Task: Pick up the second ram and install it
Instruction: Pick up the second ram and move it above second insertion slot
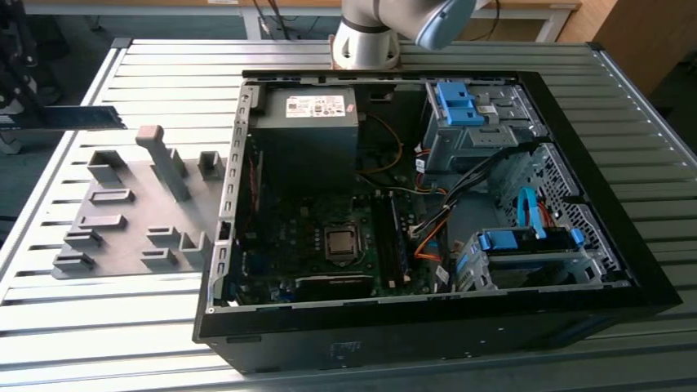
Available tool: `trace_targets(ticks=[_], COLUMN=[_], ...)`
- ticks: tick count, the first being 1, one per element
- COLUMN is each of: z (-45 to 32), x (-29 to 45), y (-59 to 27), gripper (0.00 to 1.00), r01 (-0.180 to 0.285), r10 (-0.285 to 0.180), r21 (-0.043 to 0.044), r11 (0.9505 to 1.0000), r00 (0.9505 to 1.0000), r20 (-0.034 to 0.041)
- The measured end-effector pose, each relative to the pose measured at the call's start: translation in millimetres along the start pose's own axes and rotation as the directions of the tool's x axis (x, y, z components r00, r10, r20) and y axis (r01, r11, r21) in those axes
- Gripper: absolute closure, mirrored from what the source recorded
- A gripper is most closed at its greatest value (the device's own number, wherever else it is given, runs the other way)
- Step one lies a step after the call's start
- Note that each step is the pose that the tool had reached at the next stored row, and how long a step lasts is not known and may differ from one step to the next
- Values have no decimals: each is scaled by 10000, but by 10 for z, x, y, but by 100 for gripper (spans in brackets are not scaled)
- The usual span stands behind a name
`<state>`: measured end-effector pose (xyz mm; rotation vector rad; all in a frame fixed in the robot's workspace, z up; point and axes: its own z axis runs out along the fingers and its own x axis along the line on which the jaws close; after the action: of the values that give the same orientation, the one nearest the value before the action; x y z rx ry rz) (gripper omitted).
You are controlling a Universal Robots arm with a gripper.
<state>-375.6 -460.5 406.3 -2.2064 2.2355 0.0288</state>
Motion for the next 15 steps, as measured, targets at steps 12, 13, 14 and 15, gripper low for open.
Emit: trace_targets(ticks=[12,13,14,15], z=[4,5,6,5], x=[-3,-3,-3,-3], y=[-197,-210,-223,-236], gripper=[86,86,86,86], r01=[0,0,0,0], r10=[0,0,0,0], r21=[-1,0,0,-1], r11=[10000,10000,10000,10000], r00=[10000,10000,10000,10000], r20=[0,0,0,0])
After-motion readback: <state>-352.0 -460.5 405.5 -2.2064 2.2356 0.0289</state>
